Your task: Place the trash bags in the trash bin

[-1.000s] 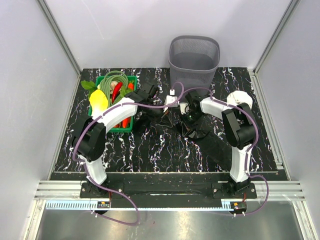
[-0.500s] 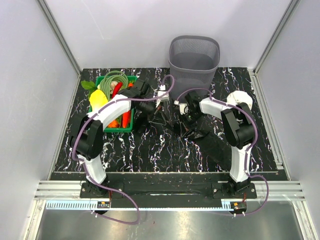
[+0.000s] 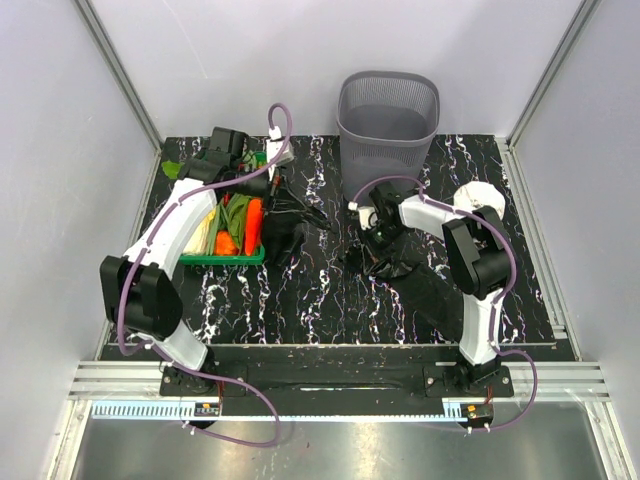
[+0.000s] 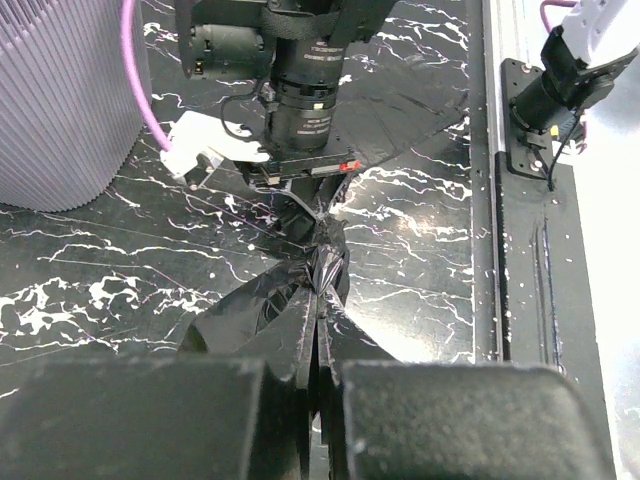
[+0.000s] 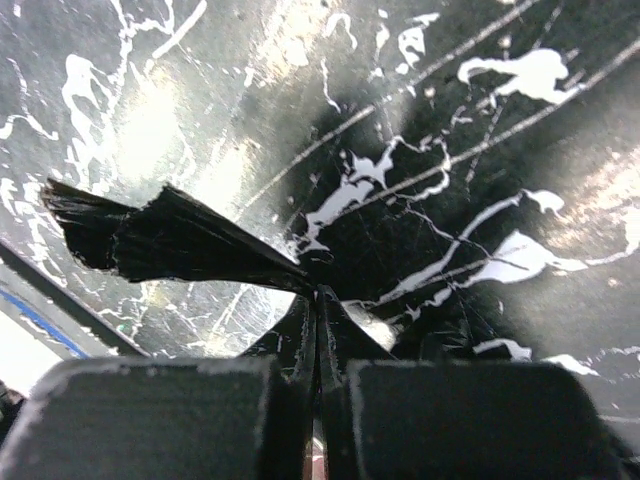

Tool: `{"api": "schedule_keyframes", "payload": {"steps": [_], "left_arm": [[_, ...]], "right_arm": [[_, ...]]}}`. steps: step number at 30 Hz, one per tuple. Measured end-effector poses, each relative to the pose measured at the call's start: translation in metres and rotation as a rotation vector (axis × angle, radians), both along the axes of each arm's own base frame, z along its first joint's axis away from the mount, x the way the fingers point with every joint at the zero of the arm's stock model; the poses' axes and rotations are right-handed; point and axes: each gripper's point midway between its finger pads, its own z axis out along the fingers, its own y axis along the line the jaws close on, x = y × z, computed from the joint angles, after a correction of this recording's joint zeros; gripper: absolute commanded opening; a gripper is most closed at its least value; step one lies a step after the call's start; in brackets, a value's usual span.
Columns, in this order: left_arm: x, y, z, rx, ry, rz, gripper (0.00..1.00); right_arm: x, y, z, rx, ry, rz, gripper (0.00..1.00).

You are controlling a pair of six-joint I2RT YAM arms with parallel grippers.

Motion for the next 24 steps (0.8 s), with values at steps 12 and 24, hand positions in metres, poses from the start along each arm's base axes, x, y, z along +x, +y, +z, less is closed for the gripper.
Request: {"api": "schedule_keyframes", "payload": {"steps": [12,24], "left_arm": [[0.043,0.004,-0.102,0.182,0.104,0.154,0.45],[0.058,0.016,-0.163,0.443,0.117,0.290,0.48]], "right_arm": [[0.009,-0.041,0.065,-0.147,-0.201,0.071,0.00],[0.044,-0.037,0.155,-0.082,-0.453,0.069,0.00]]}}
